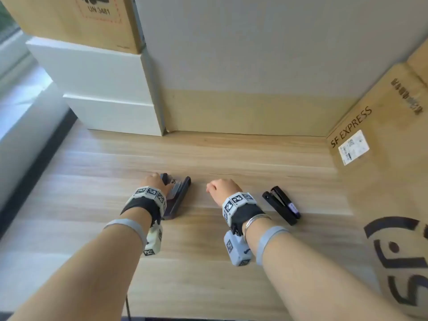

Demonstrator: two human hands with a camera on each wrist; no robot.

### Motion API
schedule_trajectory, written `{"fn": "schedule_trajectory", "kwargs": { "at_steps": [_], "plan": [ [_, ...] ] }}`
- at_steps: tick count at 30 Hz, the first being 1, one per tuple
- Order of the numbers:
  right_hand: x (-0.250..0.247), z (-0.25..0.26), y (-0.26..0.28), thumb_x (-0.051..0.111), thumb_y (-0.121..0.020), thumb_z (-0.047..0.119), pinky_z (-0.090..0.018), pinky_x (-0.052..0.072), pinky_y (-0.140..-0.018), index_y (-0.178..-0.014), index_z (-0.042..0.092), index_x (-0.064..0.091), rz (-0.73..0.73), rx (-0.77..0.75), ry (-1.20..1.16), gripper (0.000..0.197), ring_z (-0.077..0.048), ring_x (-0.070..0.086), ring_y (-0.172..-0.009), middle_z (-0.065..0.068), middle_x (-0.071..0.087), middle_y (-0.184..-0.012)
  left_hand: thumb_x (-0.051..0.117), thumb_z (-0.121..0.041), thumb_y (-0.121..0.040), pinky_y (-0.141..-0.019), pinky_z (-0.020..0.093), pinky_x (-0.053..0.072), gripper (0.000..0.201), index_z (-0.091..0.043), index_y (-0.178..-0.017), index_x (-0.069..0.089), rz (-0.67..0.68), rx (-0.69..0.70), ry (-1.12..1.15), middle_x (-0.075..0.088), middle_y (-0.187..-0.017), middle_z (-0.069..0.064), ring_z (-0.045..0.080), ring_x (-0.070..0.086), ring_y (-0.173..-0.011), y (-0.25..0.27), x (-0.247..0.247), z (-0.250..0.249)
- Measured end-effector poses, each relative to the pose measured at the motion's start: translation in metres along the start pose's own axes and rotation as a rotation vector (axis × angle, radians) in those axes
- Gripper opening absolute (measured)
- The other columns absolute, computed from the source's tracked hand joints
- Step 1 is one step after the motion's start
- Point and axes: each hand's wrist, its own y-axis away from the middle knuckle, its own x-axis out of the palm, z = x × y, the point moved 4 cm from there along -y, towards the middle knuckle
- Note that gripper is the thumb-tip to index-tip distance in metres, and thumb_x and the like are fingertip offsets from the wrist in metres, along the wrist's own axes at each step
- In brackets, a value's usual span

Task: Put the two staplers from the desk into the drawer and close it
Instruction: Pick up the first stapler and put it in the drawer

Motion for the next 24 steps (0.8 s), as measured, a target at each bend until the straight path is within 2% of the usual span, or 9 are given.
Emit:
{"fn": "schedule_trajectory", "kwargs": {
  "at_steps": [3,5,8,11,13,18,20,22,24],
  "plan": [
    [0.014,-0.014,-0.003,0.032,-0.095,0.020,-0.035,0.051,-0.081,-0.105,0.008,0.069,0.067,0.036,0.037,0.040,-0.035,0.063,-0.098,-0.017,0.069,-0.110,0.058,-0.047,-0.082,-0.073,0.036,0.046,0.058,-0.001,-0.116,0.054,0.097,-0.100,0.012,0.066,-0.111,0.019,0.034,0.063,-0.095,-0.003,0.015,0.011],
    [0.020,-0.020,-0.005,0.032,-0.096,0.018,-0.035,0.050,-0.080,-0.107,0.006,0.068,0.090,0.030,0.053,0.040,-0.034,0.062,-0.098,-0.018,0.068,-0.110,0.058,-0.047,-0.082,-0.076,0.037,0.048,0.058,0.000,-0.115,0.055,0.116,-0.129,0.047,0.066,-0.111,0.020,0.034,0.063,-0.094,-0.006,0.024,0.015],
    [0.028,-0.027,-0.009,0.031,-0.096,0.017,-0.033,0.046,-0.074,-0.108,0.004,0.067,0.106,0.016,0.075,0.040,-0.030,0.058,-0.088,-0.019,0.068,-0.109,0.055,-0.041,-0.086,-0.084,0.040,0.049,0.055,0.003,-0.119,0.052,0.087,-0.148,0.110,0.063,-0.115,0.024,0.037,0.062,-0.104,-0.010,0.029,0.011],
    [0.034,-0.034,-0.011,0.031,-0.096,0.016,-0.035,0.051,-0.083,-0.107,0.004,0.068,0.129,0.014,0.062,0.040,-0.032,0.062,-0.097,-0.018,0.068,-0.111,0.050,-0.031,-0.090,-0.080,0.039,0.047,0.045,0.004,-0.118,0.050,0.059,-0.157,0.160,0.062,-0.115,0.026,0.039,0.061,-0.105,-0.009,0.028,0.007],
    [0.037,-0.037,-0.010,0.032,-0.095,0.015,-0.034,0.051,-0.083,-0.106,0.004,0.068,0.131,0.008,0.053,0.040,-0.033,0.063,-0.101,-0.017,0.069,-0.112,0.048,-0.027,-0.090,-0.078,0.038,0.045,0.042,0.004,-0.118,0.049,0.044,-0.164,0.171,0.062,-0.116,0.027,0.039,0.061,-0.105,-0.007,0.028,0.005],
    [0.037,-0.041,-0.007,0.031,-0.094,0.015,-0.040,0.053,-0.091,-0.108,0.004,0.067,0.166,0.021,0.039,0.040,-0.033,0.063,-0.104,-0.016,0.068,-0.114,0.046,-0.026,-0.092,-0.083,0.043,0.046,0.042,0.006,-0.120,0.042,0.023,-0.167,0.218,0.060,-0.118,0.028,0.041,0.059,-0.107,0.003,0.026,0.007],
    [0.037,-0.042,-0.005,0.032,-0.094,0.014,-0.039,0.052,-0.092,-0.109,0.004,0.067,0.177,0.028,0.043,0.039,-0.033,0.063,-0.105,-0.016,0.068,-0.114,0.048,-0.030,-0.092,-0.087,0.045,0.046,0.039,0.004,-0.110,0.040,0.033,-0.140,0.246,0.060,-0.118,0.029,0.041,0.059,-0.108,0.009,0.025,0.011],
    [0.038,-0.042,-0.003,0.033,-0.095,0.015,-0.032,0.050,-0.084,-0.105,0.003,0.066,0.189,0.031,0.059,0.037,-0.032,0.063,-0.101,-0.016,0.068,-0.109,0.051,-0.030,-0.091,-0.088,0.045,0.046,0.034,-0.002,-0.097,0.032,0.034,-0.116,0.285,0.059,-0.119,0.030,0.040,0.059,-0.108,0.015,0.023,0.017],
    [0.041,-0.038,0.000,0.033,-0.096,0.016,-0.028,0.044,-0.075,-0.098,0.003,0.065,0.199,0.035,0.080,0.034,-0.029,0.061,-0.092,-0.016,0.067,-0.101,0.053,-0.028,-0.091,-0.089,0.045,0.045,0.034,-0.003,-0.095,0.030,0.029,-0.088,0.317,0.058,-0.121,0.030,0.040,0.058,-0.110,0.024,0.020,0.024]
  ]
}}
